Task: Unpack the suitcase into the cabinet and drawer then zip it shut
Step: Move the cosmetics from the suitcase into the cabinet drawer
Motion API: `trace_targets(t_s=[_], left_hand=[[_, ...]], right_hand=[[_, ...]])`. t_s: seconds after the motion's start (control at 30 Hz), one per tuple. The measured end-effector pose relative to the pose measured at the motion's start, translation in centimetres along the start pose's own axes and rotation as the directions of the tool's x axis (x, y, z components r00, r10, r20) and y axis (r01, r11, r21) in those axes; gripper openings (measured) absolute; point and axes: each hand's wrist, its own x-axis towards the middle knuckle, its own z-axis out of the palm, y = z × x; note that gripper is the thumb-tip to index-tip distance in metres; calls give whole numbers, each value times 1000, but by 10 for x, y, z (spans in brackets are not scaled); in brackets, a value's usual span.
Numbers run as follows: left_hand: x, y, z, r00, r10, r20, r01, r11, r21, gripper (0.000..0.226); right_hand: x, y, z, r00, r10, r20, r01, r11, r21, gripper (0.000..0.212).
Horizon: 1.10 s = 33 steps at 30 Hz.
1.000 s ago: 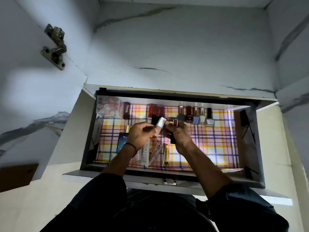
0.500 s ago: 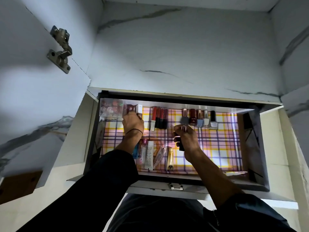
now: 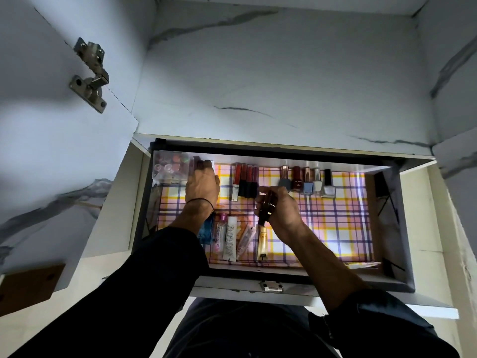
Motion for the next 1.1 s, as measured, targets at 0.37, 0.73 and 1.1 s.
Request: trace_targets(t_s=[0.37, 0.73, 1.1], left_hand=[[-2, -8, -2, 999, 6, 37, -6, 1000, 6, 37], [-24, 12, 9, 975, 87, 205, -32, 965, -260, 42], [-23, 13, 12, 934, 126, 333, -39, 966, -257, 57]], right_hand=[[1, 1, -15, 999, -18, -35, 16, 998, -60, 28], [24, -9, -6, 904, -401, -148, 199, 701, -685, 14], [43, -35, 3, 871, -491, -28, 187, 383, -904, 22]])
